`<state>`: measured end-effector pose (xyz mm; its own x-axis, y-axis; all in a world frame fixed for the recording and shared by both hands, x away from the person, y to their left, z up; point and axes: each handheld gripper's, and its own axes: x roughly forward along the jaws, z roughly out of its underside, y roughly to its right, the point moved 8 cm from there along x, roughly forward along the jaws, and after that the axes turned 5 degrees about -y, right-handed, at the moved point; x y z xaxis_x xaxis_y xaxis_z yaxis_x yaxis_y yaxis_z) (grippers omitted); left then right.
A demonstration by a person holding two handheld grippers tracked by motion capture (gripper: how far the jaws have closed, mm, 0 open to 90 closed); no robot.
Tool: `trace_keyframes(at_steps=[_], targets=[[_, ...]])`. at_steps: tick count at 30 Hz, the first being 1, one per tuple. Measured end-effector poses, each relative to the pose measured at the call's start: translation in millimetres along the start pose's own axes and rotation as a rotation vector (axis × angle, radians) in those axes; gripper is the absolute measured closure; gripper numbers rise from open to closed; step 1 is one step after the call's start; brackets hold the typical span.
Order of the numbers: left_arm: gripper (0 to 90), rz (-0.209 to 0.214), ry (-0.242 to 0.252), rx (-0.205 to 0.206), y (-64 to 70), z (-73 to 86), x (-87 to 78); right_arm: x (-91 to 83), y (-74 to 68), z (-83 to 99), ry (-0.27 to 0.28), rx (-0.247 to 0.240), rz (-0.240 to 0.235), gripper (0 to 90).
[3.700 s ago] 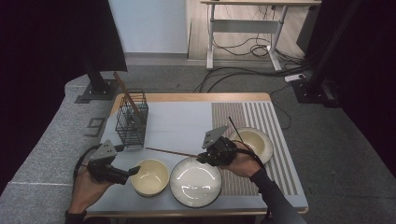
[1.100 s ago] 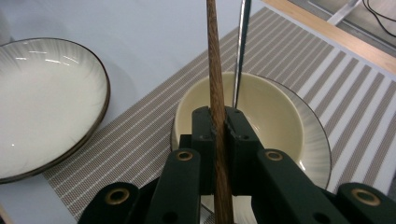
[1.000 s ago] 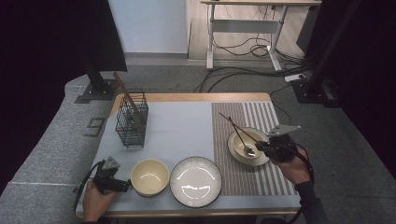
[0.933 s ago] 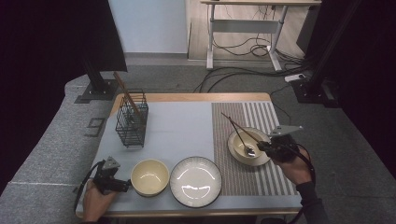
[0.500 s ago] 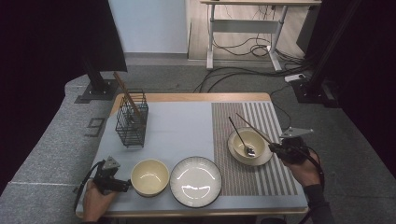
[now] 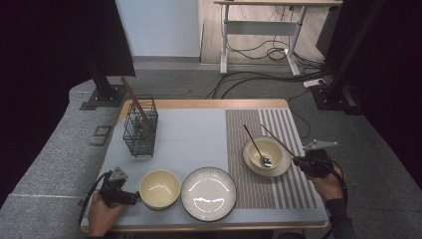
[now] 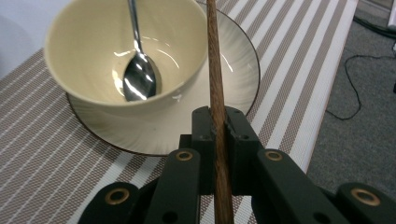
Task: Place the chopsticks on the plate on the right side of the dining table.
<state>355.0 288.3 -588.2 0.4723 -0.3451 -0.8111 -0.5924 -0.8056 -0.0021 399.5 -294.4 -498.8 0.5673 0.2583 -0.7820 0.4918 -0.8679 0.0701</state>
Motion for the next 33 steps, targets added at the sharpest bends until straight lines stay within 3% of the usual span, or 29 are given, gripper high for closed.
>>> trace_keyframes(at_steps=[9,21,33], targets=[[0.0,0.0,-0.001,0.0,0.0,0.0,0.0,17.8,6.8,11.5,-0.026,0.029,0.006,83.8],[0.0,0.0,-0.001,0.0,0.0,0.1,-0.1,43.9,-0.7,13.3,-0.068,0.001,-0.009,83.8],[0.0,0.0,-0.001,0.001,0.0,0.1,0.0,47.1,-2.8,13.9,-0.061,-0.013,-0.032,80.9]])
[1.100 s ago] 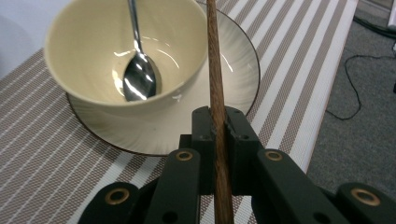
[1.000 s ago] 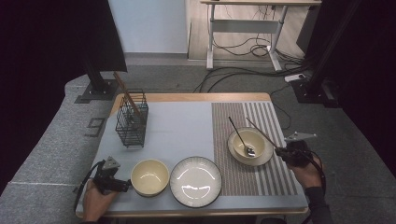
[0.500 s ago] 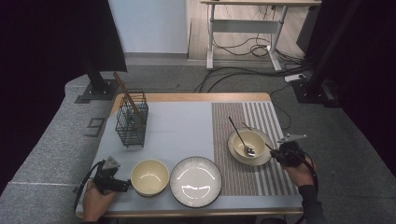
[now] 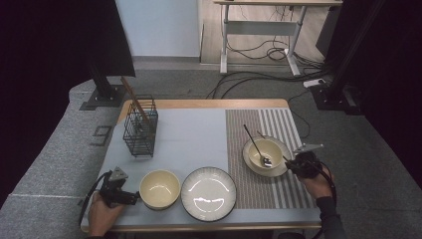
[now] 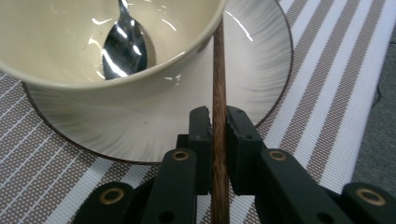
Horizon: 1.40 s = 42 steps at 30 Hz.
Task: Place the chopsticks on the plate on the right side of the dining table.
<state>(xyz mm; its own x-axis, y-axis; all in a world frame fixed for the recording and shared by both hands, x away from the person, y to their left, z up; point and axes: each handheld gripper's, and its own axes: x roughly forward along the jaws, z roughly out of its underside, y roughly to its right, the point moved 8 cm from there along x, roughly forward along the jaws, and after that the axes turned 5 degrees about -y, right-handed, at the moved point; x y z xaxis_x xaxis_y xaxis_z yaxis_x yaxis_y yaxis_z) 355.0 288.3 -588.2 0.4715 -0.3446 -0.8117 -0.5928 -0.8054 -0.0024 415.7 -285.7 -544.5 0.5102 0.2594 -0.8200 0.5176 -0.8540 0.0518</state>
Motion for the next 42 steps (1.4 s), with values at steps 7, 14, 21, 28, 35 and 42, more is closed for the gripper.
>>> trace_keyframes(at_steps=[7,14,21,28,35,42], targets=[[0.0,0.0,0.0,-0.001,0.0,0.0,0.0,4.3,-4.1,-1.8,-0.018,-0.022,-0.01,77.8],[0.0,0.0,0.0,-0.001,0.0,0.0,0.0,3.3,-1.9,-4.4,-0.02,-0.023,0.001,78.0],[0.0,0.0,0.001,-0.001,0.0,-0.1,0.1,5.6,-2.5,-4.5,-0.048,-0.042,-0.005,83.2],[0.0,0.0,0.001,-0.001,0.0,-0.1,0.1,1.9,0.7,-3.7,-0.054,-0.052,-0.007,83.9],[0.0,0.0,0.001,-0.001,-0.1,0.0,0.1,-3.5,2.0,-0.4,-0.057,-0.055,-0.017,83.8],[0.0,0.0,0.001,-0.001,-0.1,-0.1,0.1,-4.7,2.8,1.0,-0.059,-0.055,-0.025,80.2]])
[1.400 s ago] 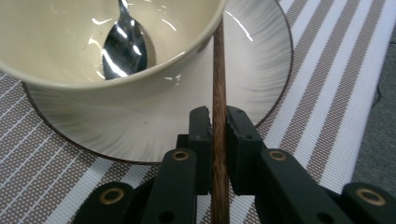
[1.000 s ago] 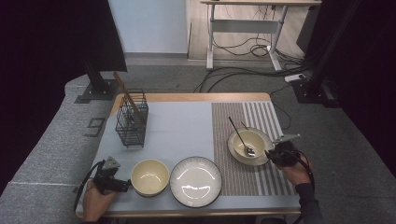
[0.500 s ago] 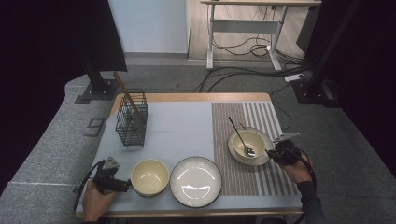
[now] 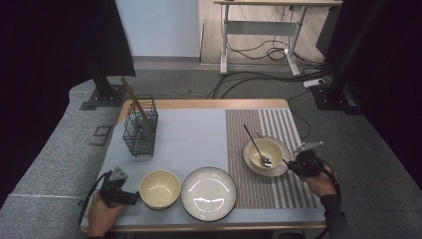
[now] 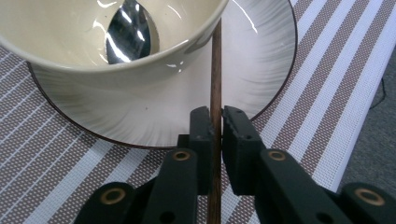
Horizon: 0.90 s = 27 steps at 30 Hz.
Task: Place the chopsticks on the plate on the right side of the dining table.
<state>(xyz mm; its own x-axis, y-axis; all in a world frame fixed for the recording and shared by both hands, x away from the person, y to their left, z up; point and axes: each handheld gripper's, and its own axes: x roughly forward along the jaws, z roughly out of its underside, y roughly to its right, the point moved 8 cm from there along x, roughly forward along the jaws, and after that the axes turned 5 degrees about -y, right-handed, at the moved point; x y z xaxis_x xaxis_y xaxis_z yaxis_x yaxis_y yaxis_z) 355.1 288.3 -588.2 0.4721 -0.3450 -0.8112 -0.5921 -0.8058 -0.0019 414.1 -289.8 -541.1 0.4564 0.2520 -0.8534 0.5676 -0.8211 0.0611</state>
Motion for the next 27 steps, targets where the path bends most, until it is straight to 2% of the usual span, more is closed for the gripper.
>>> trace_keyframes(at_steps=[3,6,10,14,18,20,22,27], targets=[[0.0,0.0,0.0,0.0,0.0,0.0,0.0,-2.5,-0.7,-1.5,0.008,0.0,0.001,75.9],[0.0,0.0,0.0,0.0,0.0,0.0,0.0,-6.5,-1.7,-2.0,0.007,0.007,0.002,63.4],[0.0,0.0,0.0,0.0,0.1,0.0,0.0,-12.3,-4.2,-0.5,0.001,0.014,0.016,51.2],[0.0,0.001,0.0,0.001,0.2,0.1,-0.1,-20.0,-6.0,2.6,0.012,0.033,0.057,42.9],[0.0,0.001,-0.001,0.002,0.3,0.2,-0.2,-25.9,-10.2,8.0,0.018,0.059,0.06,33.0],[0.0,0.001,-0.001,0.001,0.4,0.2,-0.2,-28.9,-10.5,11.4,0.029,0.089,0.071,25.5],[0.0,0.0,-0.001,0.002,0.3,0.2,-0.2,-31.2,-10.2,14.5,0.033,0.111,0.079,21.5],[0.0,0.001,0.0,0.002,0.4,0.2,-0.2,-36.1,-12.1,25.1,0.046,0.122,0.107,24.5]])
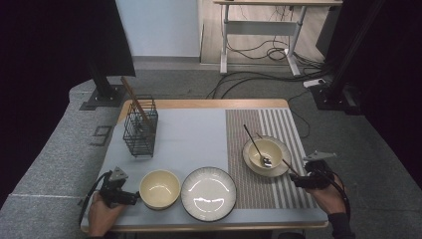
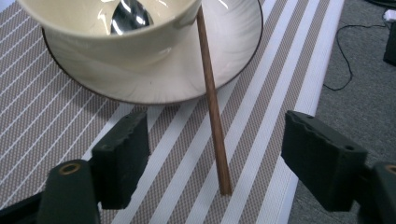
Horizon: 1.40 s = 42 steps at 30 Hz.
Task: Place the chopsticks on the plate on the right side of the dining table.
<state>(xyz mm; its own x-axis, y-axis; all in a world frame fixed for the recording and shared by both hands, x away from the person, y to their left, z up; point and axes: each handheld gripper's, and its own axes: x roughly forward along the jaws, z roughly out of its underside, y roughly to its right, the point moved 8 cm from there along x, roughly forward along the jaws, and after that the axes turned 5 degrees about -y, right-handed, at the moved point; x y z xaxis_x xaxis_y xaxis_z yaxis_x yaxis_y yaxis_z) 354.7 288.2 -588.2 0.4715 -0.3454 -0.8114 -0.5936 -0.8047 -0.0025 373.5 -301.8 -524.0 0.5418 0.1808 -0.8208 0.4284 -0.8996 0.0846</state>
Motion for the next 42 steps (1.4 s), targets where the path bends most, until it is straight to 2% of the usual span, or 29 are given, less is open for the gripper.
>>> trace_keyframes(at_steps=[3,7,15,20,27,42], targets=[[0.0,0.0,0.0,0.0,0.0,0.0,0.0,-1.4,-2.1,7.3,-0.003,0.006,0.002,28.0],[0.0,-0.001,0.001,0.0,0.1,0.0,0.0,-3.9,0.4,17.1,-0.018,0.038,0.036,33.7],[0.0,-0.001,0.001,0.0,0.1,0.0,0.0,-6.6,8.3,30.5,-0.016,0.064,0.069,38.5],[0.0,-0.001,0.001,0.0,0.1,0.0,-0.1,-3.2,11.0,36.8,-0.034,0.078,0.08,39.5],[0.0,-0.001,0.001,0.0,0.1,0.0,0.0,2.9,21.6,42.5,-0.053,0.104,0.097,41.0],[0.0,-0.001,0.0,0.0,0.1,0.0,0.0,10.1,32.9,43.5,-0.069,0.129,0.102,38.3]])
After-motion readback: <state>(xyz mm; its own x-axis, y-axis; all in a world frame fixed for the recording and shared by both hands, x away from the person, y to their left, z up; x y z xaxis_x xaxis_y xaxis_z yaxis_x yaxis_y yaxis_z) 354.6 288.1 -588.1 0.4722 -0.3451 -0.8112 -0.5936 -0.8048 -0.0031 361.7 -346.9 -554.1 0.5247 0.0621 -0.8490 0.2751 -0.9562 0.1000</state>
